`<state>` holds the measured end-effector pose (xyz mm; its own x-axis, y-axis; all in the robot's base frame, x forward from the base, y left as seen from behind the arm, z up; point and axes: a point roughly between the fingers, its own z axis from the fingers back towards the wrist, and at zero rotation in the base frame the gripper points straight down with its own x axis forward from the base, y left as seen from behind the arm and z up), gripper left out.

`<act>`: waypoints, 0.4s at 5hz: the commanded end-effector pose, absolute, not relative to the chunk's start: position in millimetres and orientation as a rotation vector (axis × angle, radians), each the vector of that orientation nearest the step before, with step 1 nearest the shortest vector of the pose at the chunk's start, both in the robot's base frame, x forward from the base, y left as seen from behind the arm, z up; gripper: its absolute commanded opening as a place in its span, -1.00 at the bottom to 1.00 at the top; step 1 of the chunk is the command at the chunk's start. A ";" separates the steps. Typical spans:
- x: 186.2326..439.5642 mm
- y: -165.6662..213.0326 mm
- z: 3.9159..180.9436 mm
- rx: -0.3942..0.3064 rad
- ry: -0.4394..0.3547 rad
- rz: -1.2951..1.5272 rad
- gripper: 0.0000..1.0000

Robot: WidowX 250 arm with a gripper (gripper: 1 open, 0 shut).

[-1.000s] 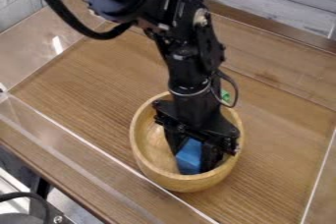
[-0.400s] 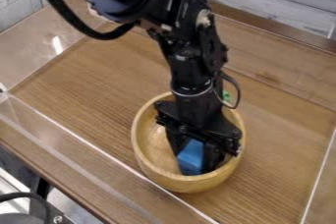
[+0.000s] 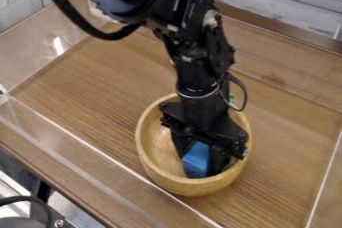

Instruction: Remove the blue block from inside the brown bowl and put it on the table

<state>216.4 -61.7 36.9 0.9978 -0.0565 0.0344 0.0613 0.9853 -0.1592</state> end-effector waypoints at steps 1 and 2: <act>228.5 -66.0 46.8 -0.164 -0.078 -0.070 -1.00; 229.4 -66.2 47.3 -0.162 -0.080 -0.070 -1.00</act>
<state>218.5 -62.1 37.6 0.9976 -0.0578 0.0385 0.0631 0.9858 -0.1554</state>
